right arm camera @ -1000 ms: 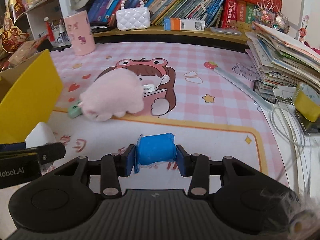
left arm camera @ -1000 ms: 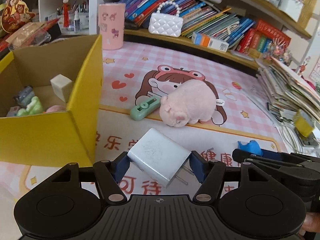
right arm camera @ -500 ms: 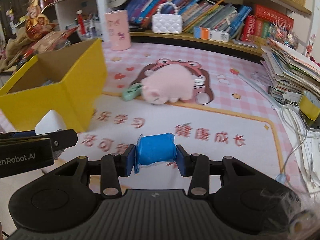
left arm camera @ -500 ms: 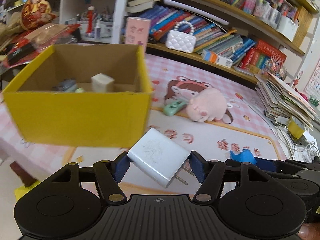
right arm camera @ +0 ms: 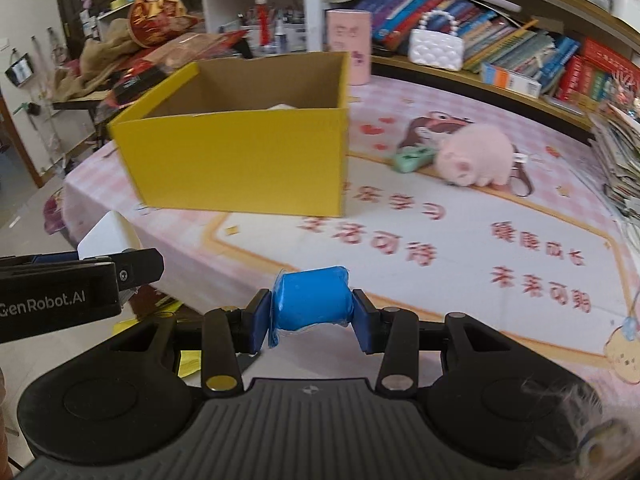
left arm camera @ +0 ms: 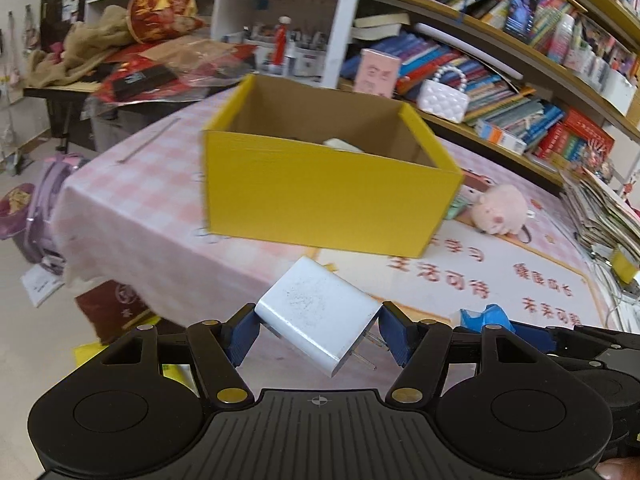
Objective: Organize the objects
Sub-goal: 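Carry the white charger and blue clip over the yellow box with both tools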
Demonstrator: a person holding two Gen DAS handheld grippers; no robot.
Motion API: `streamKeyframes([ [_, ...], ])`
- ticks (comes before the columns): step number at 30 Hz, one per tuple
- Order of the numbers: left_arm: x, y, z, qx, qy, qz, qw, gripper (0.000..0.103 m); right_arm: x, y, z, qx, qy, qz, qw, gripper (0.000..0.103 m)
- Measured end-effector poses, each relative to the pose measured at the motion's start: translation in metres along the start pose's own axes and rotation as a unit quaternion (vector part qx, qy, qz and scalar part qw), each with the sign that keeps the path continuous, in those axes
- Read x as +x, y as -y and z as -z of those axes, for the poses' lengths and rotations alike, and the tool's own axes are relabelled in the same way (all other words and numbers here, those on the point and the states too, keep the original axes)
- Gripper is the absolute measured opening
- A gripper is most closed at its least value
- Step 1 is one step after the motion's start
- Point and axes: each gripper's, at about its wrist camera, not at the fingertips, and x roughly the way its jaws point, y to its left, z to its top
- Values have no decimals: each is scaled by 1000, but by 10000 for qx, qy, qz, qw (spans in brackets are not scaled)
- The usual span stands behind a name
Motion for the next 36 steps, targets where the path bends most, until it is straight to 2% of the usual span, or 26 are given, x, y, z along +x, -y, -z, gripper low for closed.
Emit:
streamKeyframes([
  [12, -31, -49, 7, -52, 210, -100, 9997, 65, -12, -59, 8, -113, 108, -129, 9998, 40],
  [25, -37, -60, 3, -115, 355, -65, 9993, 65, -12, -69, 4, -219, 200, -63, 9995, 40],
  [31, -41, -58, -26, 22, 743, -120, 9972, 65, -4, -67, -27, -179, 500, -122, 9985, 40],
  [36, -33, -54, -63, 49, 1103, -106, 9938, 65, 3, -62, -70, -186, 896, -152, 9957, 40],
])
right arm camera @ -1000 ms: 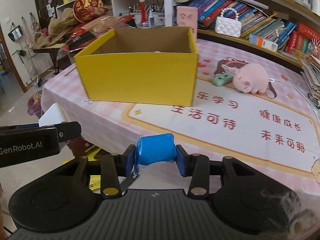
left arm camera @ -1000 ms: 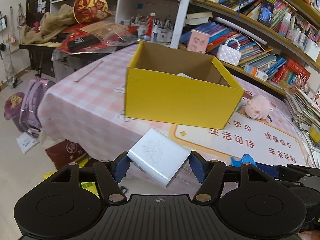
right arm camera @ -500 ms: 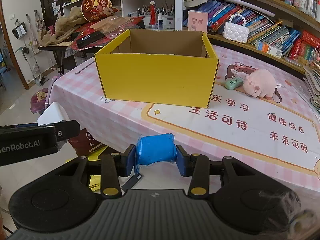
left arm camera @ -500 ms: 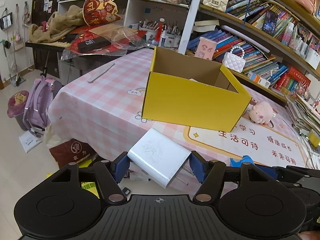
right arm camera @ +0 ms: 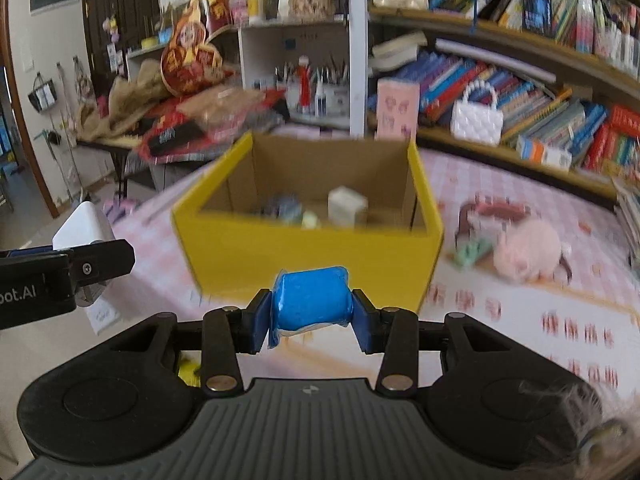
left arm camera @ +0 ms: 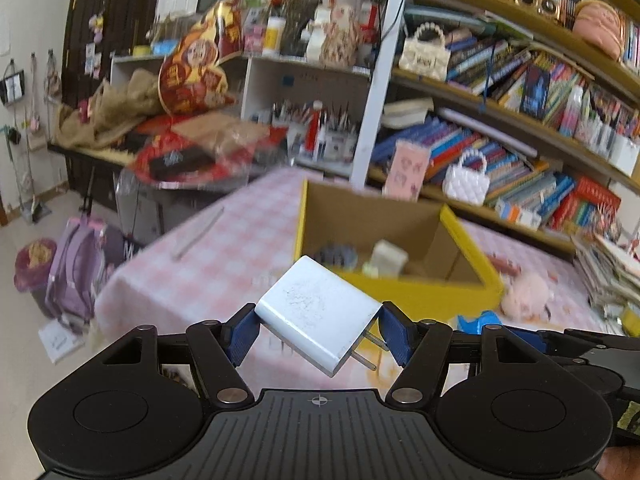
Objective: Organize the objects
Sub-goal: 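Carry the white charger and blue clip over the yellow box with both tools, then open the left tool over the box while the right tool releases the blue clip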
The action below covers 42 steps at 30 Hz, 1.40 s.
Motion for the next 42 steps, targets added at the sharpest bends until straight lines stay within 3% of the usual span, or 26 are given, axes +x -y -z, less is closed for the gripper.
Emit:
streamKeyframes([
  [6, 35, 11, -30, 75, 181, -13, 9998, 65, 29, 15, -46, -103, 355, 56, 9993, 40],
  [10, 63, 19, -41, 118, 130, -30, 9998, 65, 60, 27, -63, -183, 254, 100, 9995, 40],
  [26, 141, 37, -46, 446, -485, -195, 9976, 65, 150, 44, -71, -560, -560, -80, 9968, 40],
  [33, 160, 37, -46, 455, -695, -239, 9963, 65, 165, 46, -73, -745, -696, -122, 9947, 40],
  [42, 165, 43, -45, 718, -695, -310, 9945, 66, 179, 43, -68, -922, -1048, -253, 9899, 40],
])
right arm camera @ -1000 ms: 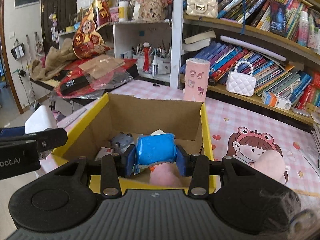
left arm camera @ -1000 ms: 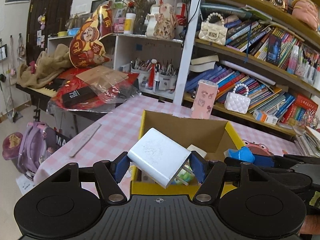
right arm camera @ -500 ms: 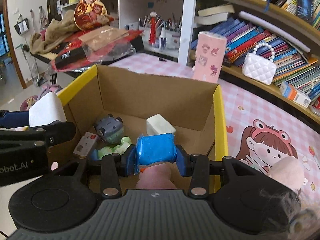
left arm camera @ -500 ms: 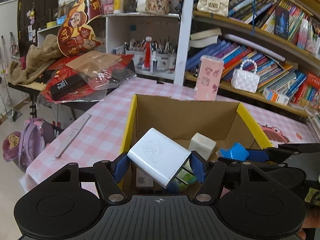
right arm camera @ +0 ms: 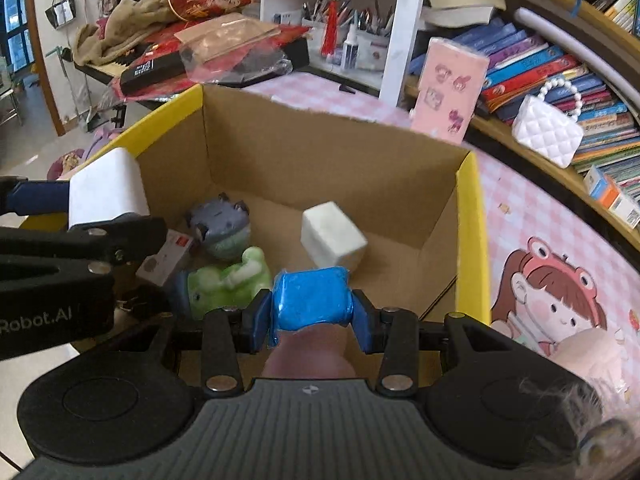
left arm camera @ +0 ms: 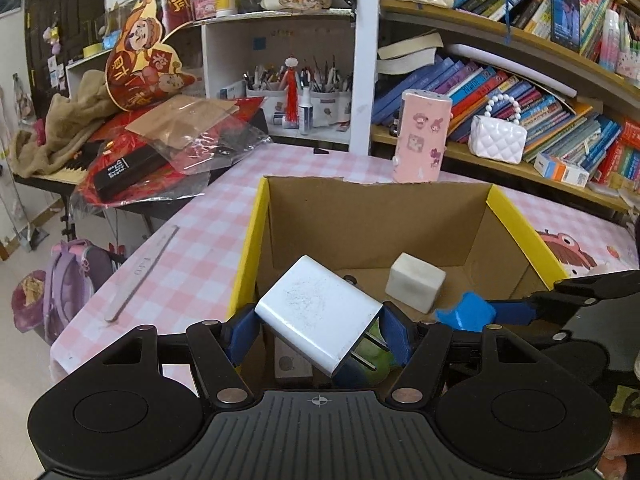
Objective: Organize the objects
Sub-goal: 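Open the left tool over the box while the right tool releases the blue clip, then withdraw both open tools from the box toward the pig plush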
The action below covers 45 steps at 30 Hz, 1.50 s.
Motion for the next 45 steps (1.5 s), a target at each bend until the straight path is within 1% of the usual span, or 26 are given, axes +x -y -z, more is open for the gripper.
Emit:
streamKeyframes([
  [5, -3, 1, 1, 20, 38, 55, 10000, 66, 1, 0, 0, 27, -33, -24, 10000, 40],
  [8, -7, 0, 0, 14, 122, 70, 9999, 67, -4, -1, 0, 94, 40, -10, 9999, 42],
  [17, -37, -3, -4, -57, 476, 64, 9988, 68, -35, -1, 0, 300, 512, 116, 9982, 42],
  [19, -46, -3, -4, -74, 571, 74, 9983, 73, -45, -1, 1, 352, 630, 170, 9972, 43],
  [24, -69, -8, 1, -187, 753, 68, 9970, 77, -72, -4, 10, 504, 905, 309, 9941, 45],
  [29, -87, -14, 15, -281, 788, 50, 9965, 78, -97, -10, 26, 555, 1033, 400, 9923, 45],
  [33, -101, -20, 31, -333, 751, 18, 9966, 78, -112, -20, 42, 533, 1034, 428, 9923, 45],
  [45, -142, -32, 86, -454, 431, -164, 9979, 78, -141, -60, 98, 393, 766, 353, 9957, 46],
])
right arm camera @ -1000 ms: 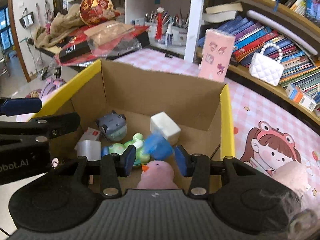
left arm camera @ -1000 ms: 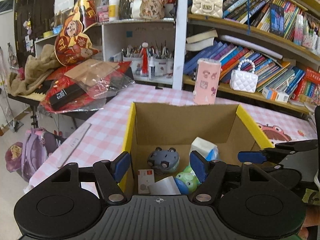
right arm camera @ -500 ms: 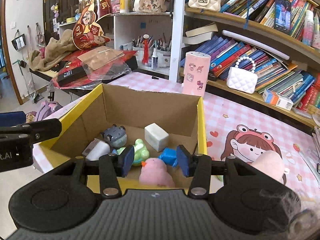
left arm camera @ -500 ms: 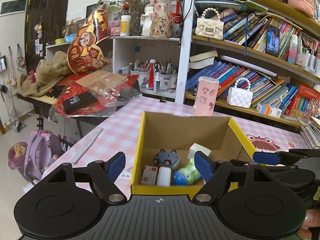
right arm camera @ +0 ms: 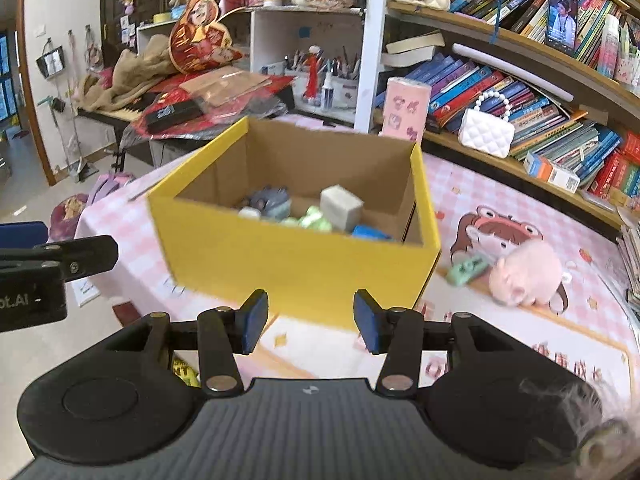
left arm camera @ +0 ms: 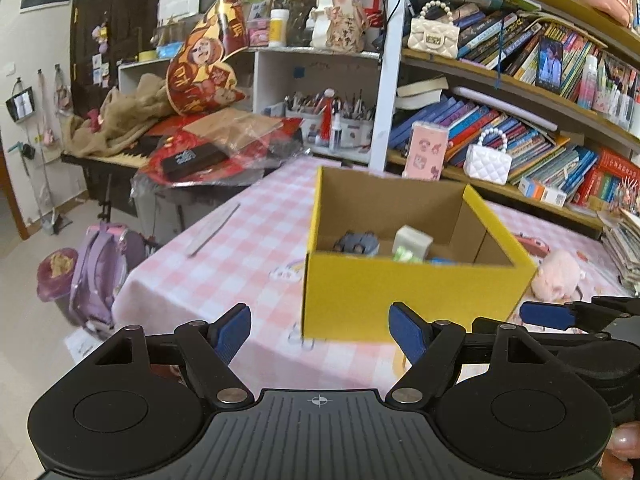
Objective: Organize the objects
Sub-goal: 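Withdraw both open tools from the box toward the pig plush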
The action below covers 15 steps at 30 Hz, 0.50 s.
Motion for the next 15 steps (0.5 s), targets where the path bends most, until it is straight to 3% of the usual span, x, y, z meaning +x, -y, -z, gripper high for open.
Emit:
streamKeyframes([
  [15, -32, 2, 45, 157, -412, -27, 9990, 86, -38, -15, 57, 220, -241, 179, 9993, 55],
])
